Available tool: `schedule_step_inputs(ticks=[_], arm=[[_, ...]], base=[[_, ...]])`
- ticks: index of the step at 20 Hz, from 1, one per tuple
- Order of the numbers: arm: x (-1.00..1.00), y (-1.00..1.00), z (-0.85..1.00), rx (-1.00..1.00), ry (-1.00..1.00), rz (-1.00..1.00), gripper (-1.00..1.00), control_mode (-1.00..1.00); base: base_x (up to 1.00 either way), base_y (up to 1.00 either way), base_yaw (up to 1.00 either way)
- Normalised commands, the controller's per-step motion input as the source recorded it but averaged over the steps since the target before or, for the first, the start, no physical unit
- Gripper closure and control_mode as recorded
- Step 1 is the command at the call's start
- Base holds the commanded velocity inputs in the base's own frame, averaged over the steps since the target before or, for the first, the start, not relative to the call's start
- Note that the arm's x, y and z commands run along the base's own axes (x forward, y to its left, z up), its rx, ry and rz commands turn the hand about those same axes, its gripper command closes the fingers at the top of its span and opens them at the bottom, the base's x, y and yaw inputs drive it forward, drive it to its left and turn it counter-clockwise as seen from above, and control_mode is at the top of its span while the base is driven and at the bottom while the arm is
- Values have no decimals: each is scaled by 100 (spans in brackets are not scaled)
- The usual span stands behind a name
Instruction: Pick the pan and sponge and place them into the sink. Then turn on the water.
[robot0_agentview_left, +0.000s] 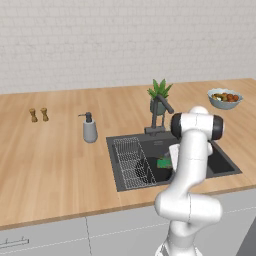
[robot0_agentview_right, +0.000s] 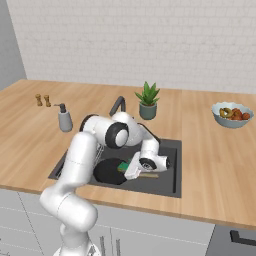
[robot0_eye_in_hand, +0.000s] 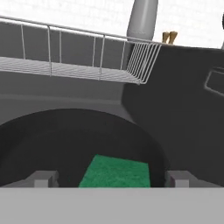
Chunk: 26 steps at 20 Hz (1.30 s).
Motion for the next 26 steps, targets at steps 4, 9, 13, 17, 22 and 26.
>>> schedule_step_inputs(ticks=[4,9,13,17,22,26], arm=[[-8,0,31,2,-11,-2,-100,-100],[-23,-19,77,5,-13,0,-100,-100],[-31,-33,75,14,-12,-10,-100,-100],[-40,-21,63,11,-11,-18,-100,-100],[-44,-7,54,7,-8,-24,-100,-100],[-30,0,76,-2,-16,-1,-100,-100]], base=[[0,0,0],[0,0,0],[0,0,0],[0,0,0],[0,0,0],[0,0,0]])
